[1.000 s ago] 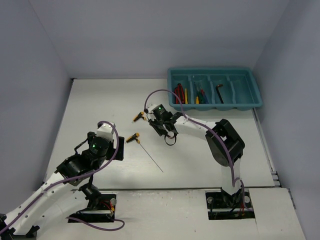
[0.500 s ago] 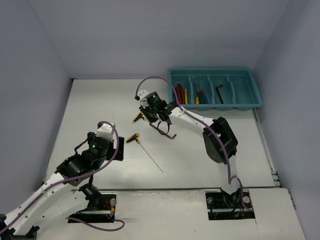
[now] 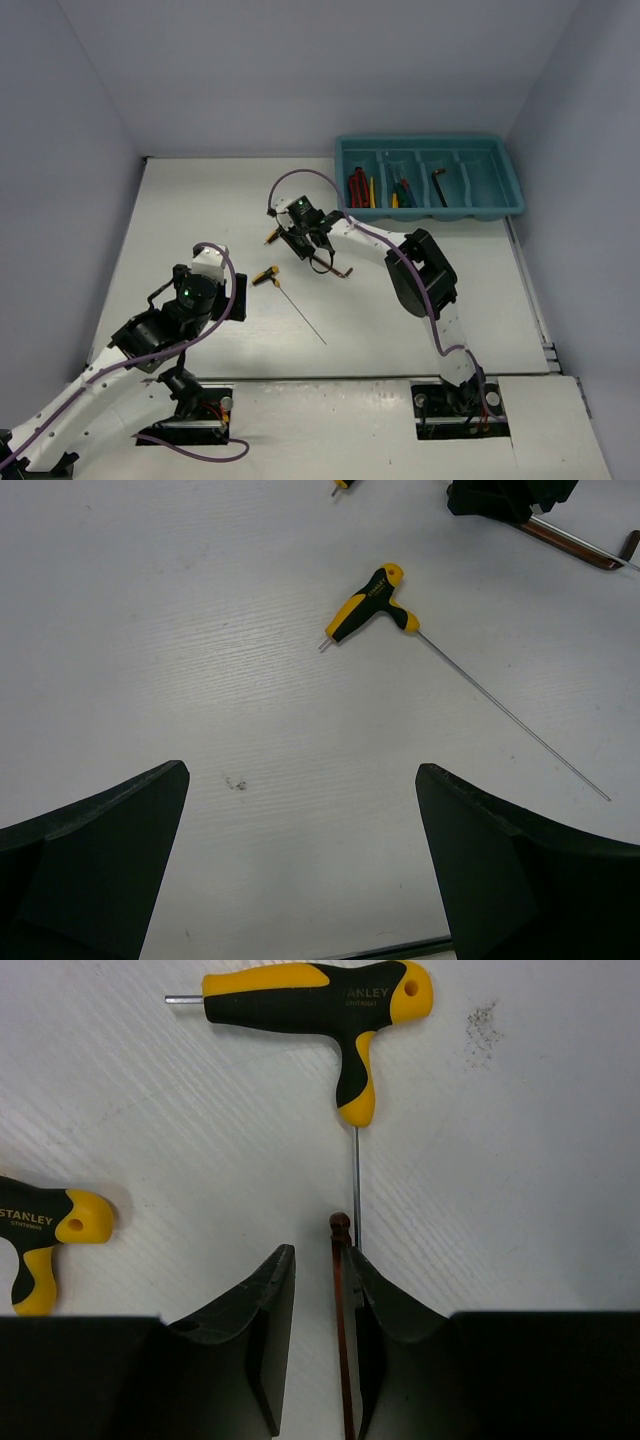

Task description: Sort the tools into containers

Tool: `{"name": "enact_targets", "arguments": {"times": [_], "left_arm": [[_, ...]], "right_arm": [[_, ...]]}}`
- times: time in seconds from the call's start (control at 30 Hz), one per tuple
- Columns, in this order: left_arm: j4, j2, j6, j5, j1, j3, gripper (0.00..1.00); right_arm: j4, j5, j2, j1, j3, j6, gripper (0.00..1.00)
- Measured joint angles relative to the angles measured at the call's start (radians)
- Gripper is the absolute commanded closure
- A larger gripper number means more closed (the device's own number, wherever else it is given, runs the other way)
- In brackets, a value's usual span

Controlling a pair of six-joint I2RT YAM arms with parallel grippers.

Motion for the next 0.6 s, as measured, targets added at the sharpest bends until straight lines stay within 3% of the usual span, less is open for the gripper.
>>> {"name": "enact_targets", "arguments": {"times": [0.6], "left_arm": [[0.0,-0.001,-0.001,0.0,0.0,0.0,0.03]], "right_arm": [[0.144,0.008,-0.036,-0.008,-0.137,0.011,0.77]]}}
